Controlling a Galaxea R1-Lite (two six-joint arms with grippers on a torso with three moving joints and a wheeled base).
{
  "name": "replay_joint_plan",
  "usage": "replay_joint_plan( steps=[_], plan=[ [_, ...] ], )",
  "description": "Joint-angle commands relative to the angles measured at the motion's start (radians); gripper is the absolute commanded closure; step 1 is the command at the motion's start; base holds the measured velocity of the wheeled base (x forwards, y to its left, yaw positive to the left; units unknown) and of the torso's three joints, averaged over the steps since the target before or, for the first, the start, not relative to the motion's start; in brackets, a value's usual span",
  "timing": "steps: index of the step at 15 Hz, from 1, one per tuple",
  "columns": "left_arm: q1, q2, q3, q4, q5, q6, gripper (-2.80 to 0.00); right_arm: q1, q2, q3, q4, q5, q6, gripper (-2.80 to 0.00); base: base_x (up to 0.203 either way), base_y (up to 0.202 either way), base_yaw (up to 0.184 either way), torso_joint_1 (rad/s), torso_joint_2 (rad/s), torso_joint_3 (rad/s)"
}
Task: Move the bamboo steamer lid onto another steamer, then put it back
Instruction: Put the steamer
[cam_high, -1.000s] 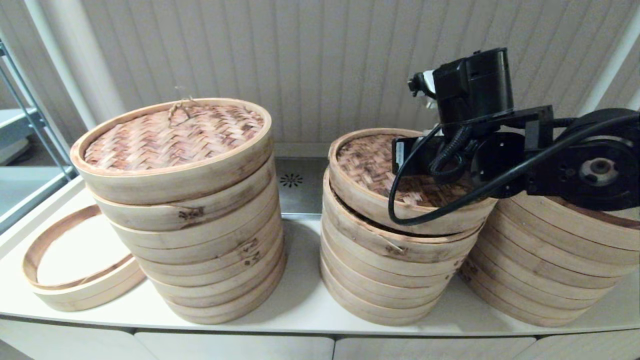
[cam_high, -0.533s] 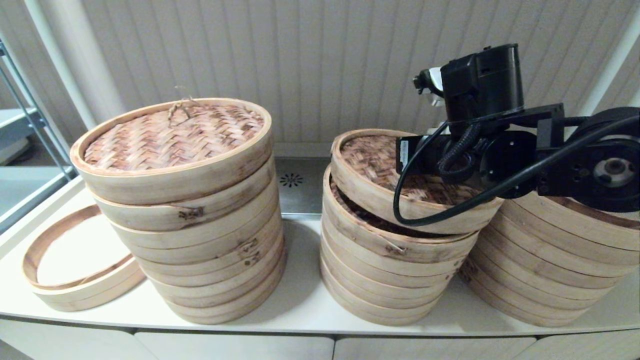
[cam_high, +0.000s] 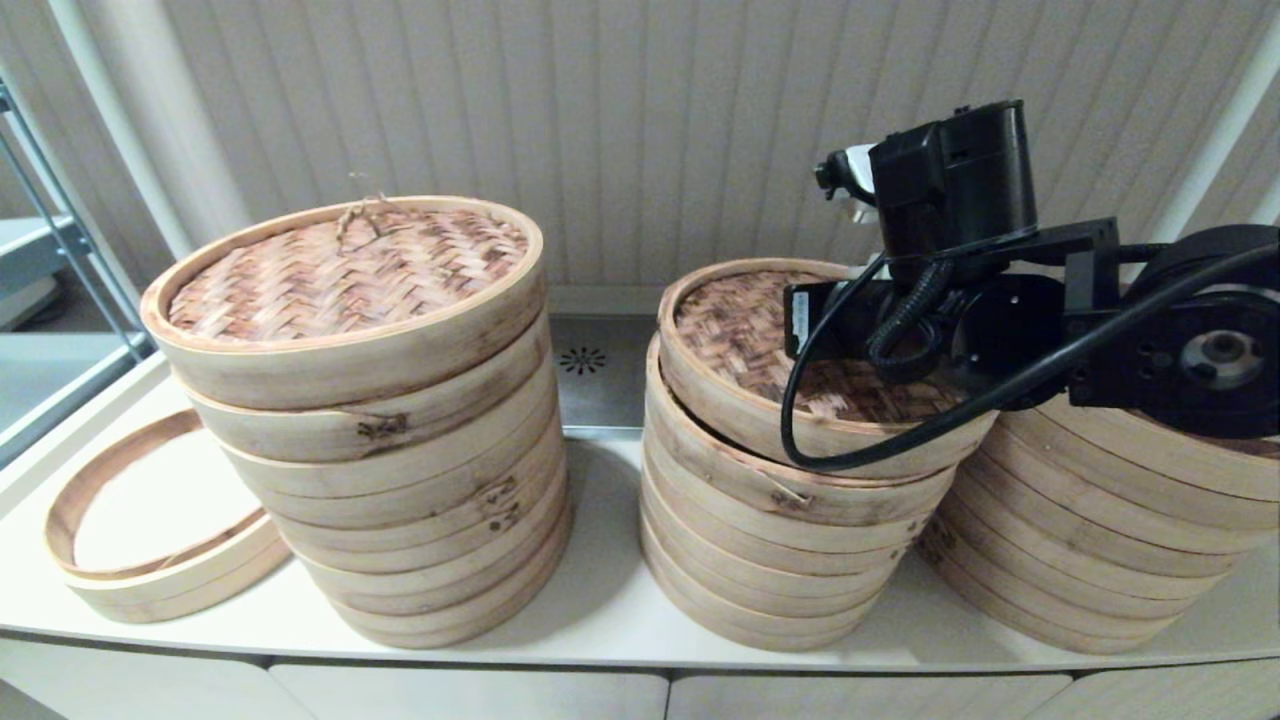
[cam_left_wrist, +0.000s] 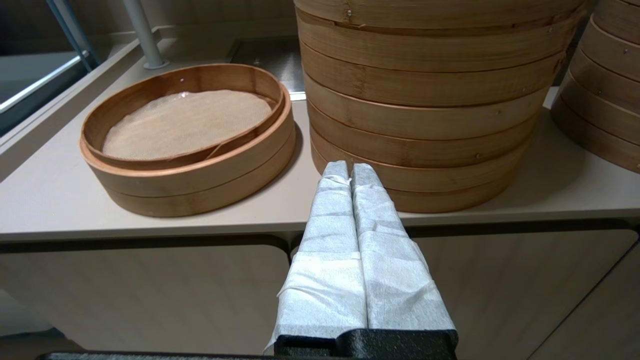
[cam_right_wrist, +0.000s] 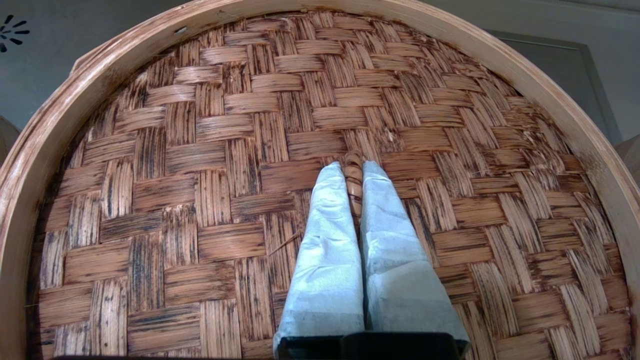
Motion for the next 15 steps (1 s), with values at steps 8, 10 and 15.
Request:
replay_joint_plan(
  steps=[8, 10, 15],
  plan=[
    [0.000, 0.000, 0.035, -0.001, 0.000, 0.000, 0.00, 0.015, -0.003, -0.006, 0.002, -0.002, -0.001, 0.00, 0.000, 0.000, 0.000, 0.000, 0.00, 0.000],
    [0.000, 0.000, 0.035, -0.001, 0.000, 0.000, 0.00, 0.015, -0.004, -0.002, 0.002, -0.002, -0.012, 0.00, 0.000, 0.000, 0.000, 0.000, 0.00, 0.000],
    [0.000, 0.000, 0.035, -0.001, 0.000, 0.000, 0.00, 0.018, -0.004, 0.006, -0.004, -0.005, -0.015, 0.00, 0.000, 0.000, 0.000, 0.000, 0.00, 0.000]
  ],
)
